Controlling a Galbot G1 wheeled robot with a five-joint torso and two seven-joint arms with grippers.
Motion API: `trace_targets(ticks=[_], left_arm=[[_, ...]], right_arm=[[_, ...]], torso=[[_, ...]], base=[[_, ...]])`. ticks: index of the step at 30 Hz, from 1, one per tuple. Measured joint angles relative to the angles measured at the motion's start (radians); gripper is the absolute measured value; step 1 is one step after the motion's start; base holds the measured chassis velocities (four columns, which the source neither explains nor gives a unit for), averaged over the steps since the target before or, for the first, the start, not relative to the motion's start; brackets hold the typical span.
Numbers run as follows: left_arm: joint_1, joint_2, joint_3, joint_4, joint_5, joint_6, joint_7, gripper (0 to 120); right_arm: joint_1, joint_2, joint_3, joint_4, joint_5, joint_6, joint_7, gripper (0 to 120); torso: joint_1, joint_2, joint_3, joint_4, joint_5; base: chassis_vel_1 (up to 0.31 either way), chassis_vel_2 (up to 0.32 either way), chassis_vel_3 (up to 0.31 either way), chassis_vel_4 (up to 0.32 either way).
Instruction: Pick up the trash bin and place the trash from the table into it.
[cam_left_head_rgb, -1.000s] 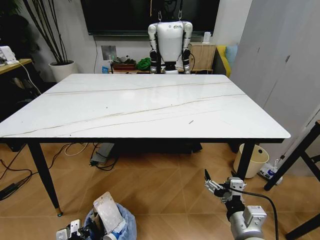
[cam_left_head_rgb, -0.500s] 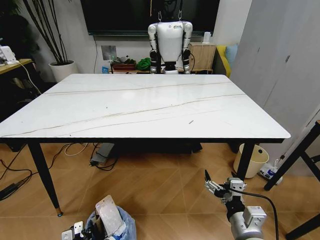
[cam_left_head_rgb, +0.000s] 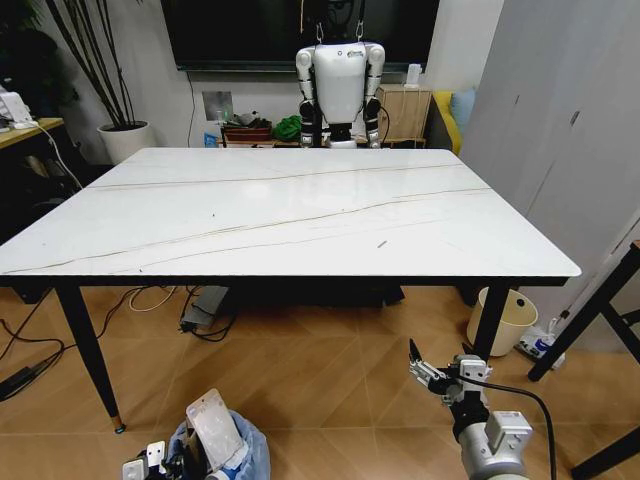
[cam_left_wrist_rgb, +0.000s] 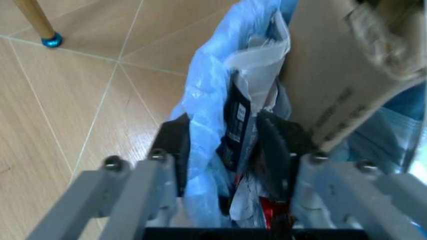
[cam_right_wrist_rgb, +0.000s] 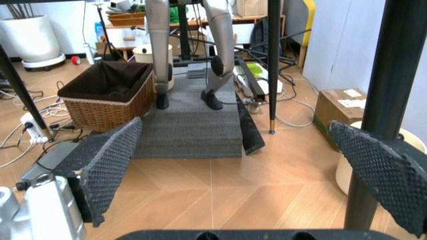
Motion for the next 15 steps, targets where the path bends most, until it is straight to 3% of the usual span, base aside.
trace_targets(ticks=[4, 6, 15], left_arm=[[0.023, 0.011, -0.006, -0.042, -0.004, 0.001, 0.008, 59], [0.028, 0.013, -0.009, -0.051, -0.004, 0.001, 0.010, 61], [0.079, 0.035, -0.050, -0.137, -0.004, -0.005, 0.032, 95]], right_arm=[[0.002, -0.001, 0.001, 0.000, 0.002, 0.000, 0.000, 100], [0.003, -0.001, 0.001, 0.000, 0.002, 0.001, 0.000, 100], [0.003, -0.001, 0.003, 0.001, 0.004, 0.002, 0.000, 100]], torso=[[0.000, 0.000, 0.000, -0.0001, 0.0001], [0.000, 0.000, 0.000, -0.0001, 0.0001], [0.000, 0.000, 0.000, 0.0000, 0.0001]], base=[[0.000, 0.000, 0.000, 0.000], [0.000, 0.000, 0.000, 0.000], [0.000, 0.000, 0.000, 0.000]])
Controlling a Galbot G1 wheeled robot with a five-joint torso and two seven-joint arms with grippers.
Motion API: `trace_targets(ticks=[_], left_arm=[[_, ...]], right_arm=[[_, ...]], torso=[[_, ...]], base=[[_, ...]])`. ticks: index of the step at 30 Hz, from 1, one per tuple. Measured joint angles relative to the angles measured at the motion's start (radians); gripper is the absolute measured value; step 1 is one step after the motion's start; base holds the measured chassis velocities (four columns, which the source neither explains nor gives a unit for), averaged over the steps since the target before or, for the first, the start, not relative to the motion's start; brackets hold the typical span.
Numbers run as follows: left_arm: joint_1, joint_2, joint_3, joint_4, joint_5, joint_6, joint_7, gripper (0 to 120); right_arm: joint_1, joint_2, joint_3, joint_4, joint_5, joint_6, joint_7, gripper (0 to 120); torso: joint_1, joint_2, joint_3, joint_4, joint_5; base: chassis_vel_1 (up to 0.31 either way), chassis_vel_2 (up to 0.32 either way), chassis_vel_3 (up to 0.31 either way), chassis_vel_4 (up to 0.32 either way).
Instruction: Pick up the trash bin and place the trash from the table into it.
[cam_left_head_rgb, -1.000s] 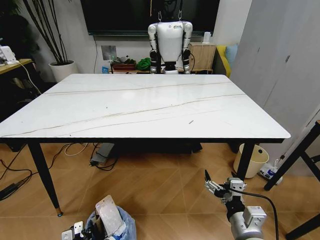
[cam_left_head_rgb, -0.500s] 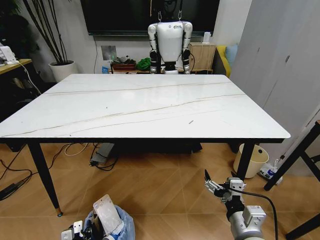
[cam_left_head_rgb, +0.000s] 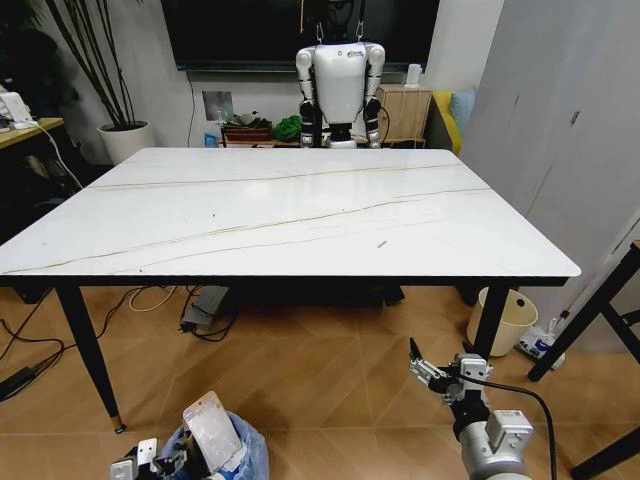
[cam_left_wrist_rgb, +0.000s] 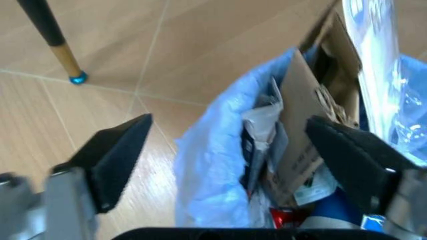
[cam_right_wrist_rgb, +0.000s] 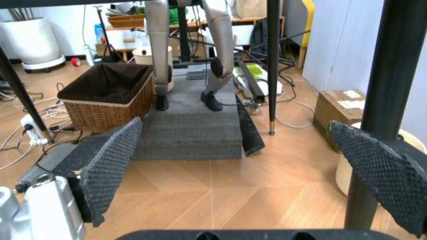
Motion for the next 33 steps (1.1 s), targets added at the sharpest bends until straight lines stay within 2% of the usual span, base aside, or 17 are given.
trace_targets(ticks=[7, 10, 12, 13, 16, 19, 20, 24, 26, 28, 30, 33], left_arm=[[0.037, 0.031, -0.036, -0.084, -0.022, -0.007, 0.007, 100], [0.077, 0.060, -0.044, -0.208, -0.083, 0.012, -0.028, 100], [0.108, 0.074, -0.054, -0.326, -0.100, 0.040, -0.077, 100], [0.108, 0.074, -0.054, -0.326, -0.100, 0.040, -0.077, 100], [0.154, 0.085, -0.071, -0.493, -0.099, 0.070, -0.119, 100], [0.202, 0.090, -0.080, -0.630, -0.072, 0.073, -0.131, 100], [0.202, 0.090, -0.080, -0.630, -0.072, 0.073, -0.131, 100], [0.267, 0.089, -0.077, -0.833, -0.035, 0.072, -0.146, 100], [0.292, 0.087, -0.079, -0.880, 0.004, 0.056, -0.121, 100], [0.297, 0.087, -0.081, -0.886, 0.017, 0.050, -0.113, 100], [0.318, 0.086, -0.093, -0.891, 0.094, -0.004, -0.080, 100], [0.328, 0.084, -0.100, -0.889, 0.110, -0.036, -0.075, 100]], right_arm=[[0.001, 0.001, 0.000, 0.001, 0.001, 0.000, 0.001, 100], [0.001, 0.004, 0.000, 0.000, 0.002, 0.001, 0.000, 100], [0.002, 0.010, -0.002, -0.006, 0.001, 0.017, -0.009, 100], [0.002, 0.010, -0.002, -0.006, 0.001, 0.017, -0.009, 100], [0.000, 0.017, -0.006, -0.009, 0.001, 0.027, -0.025, 100], [-0.001, 0.024, -0.007, -0.012, -0.001, 0.034, -0.036, 100], [-0.001, 0.024, -0.007, -0.012, -0.001, 0.034, -0.036, 100], [0.000, 0.038, -0.006, -0.014, -0.001, 0.031, -0.041, 100], [0.001, 0.040, -0.002, -0.011, -0.001, 0.022, -0.041, 100], [0.001, 0.040, -0.001, -0.010, -0.001, 0.020, -0.041, 100], [0.001, 0.040, 0.004, -0.006, -0.001, 0.017, -0.041, 100], [0.000, 0.040, 0.010, -0.002, 0.001, 0.016, -0.040, 100]], torso=[[0.000, 0.000, 0.000, 0.0000, -0.0001], [0.000, 0.000, 0.000, 0.0000, 0.0000], [0.000, 0.000, 0.000, -0.0001, 0.0000], [0.000, 0.000, 0.000, -0.0001, 0.0000], [0.000, 0.000, 0.000, -0.0002, 0.0003], [0.000, 0.000, 0.000, 0.0000, 0.0001], [0.000, 0.000, 0.000, 0.0000, 0.0001], [0.000, 0.000, 0.000, -0.0001, 0.0002], [0.000, 0.000, 0.000, -0.0002, 0.0004], [0.000, 0.000, 0.000, -0.0001, 0.0004], [0.000, 0.000, 0.000, 0.0001, -0.0001], [0.000, 0.000, 0.000, 0.0000, 0.0000]], base=[[0.000, 0.000, 0.000, 0.000], [0.000, 0.000, 0.000, 0.000], [0.000, 0.000, 0.000, 0.000], [0.000, 0.000, 0.000, 0.000], [0.000, 0.000, 0.000, 0.000], [0.000, 0.000, 0.000, 0.000], [0.000, 0.000, 0.000, 0.000], [0.000, 0.000, 0.000, 0.000], [0.000, 0.000, 0.000, 0.000], [0.000, 0.000, 0.000, 0.000], [0.000, 0.000, 0.000, 0.000], [0.000, 0.000, 0.000, 0.000]])
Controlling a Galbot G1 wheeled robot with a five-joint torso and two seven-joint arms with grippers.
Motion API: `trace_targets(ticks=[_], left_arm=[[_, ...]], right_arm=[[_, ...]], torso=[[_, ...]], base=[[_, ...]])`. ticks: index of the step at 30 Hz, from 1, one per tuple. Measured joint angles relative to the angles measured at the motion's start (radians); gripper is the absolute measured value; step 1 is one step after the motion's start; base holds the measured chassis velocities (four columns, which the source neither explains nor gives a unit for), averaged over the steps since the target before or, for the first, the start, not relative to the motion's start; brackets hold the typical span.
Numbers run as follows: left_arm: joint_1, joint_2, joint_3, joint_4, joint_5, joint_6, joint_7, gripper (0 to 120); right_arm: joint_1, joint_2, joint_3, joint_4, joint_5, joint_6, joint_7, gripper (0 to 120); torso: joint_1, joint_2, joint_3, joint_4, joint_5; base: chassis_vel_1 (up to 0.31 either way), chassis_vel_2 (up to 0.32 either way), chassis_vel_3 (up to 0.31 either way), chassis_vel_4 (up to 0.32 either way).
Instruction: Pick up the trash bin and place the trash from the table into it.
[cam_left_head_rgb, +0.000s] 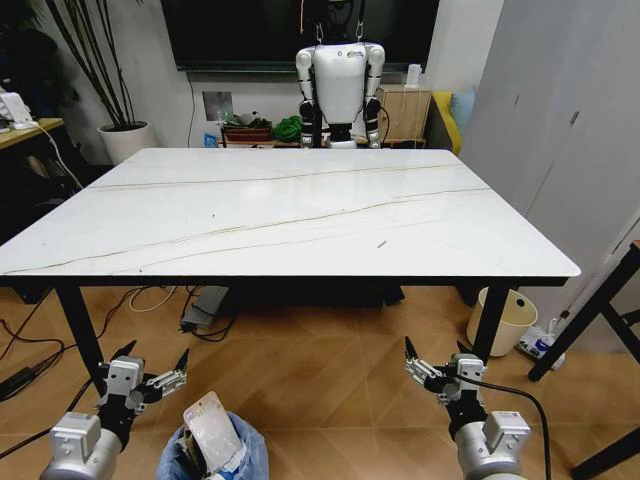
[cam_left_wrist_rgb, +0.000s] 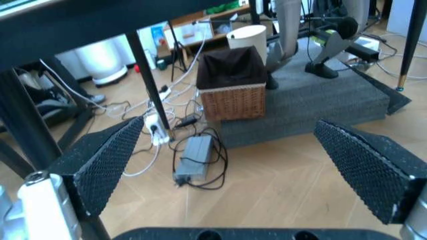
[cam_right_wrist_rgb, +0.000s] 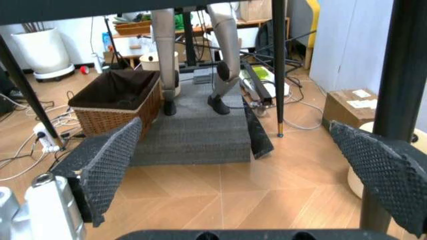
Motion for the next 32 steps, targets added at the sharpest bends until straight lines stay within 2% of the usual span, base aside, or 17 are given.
trace_targets(ticks=[5, 13, 32], left_arm=[[0.000, -0.008, 0.003, -0.002, -0.025, -0.035, 0.004, 100], [-0.001, -0.013, 0.012, -0.029, -0.128, -0.016, -0.001, 100], [-0.002, -0.014, 0.012, -0.031, -0.126, -0.011, -0.004, 100]], right_arm=[[0.001, 0.001, 0.008, 0.005, 0.001, -0.001, 0.004, 100], [-0.005, 0.011, 0.011, 0.029, 0.021, -0.031, 0.015, 100], [-0.005, 0.017, 0.009, 0.033, 0.020, -0.041, 0.023, 100]], torso=[[0.000, 0.000, 0.000, -0.0001, 0.0001], [0.000, 0.000, 0.000, 0.0000, 0.0001], [0.000, 0.000, 0.000, -0.0001, 0.0001]], base=[[0.000, 0.000, 0.000, 0.000], [0.000, 0.000, 0.000, 0.000], [0.000, 0.000, 0.000, 0.000]])
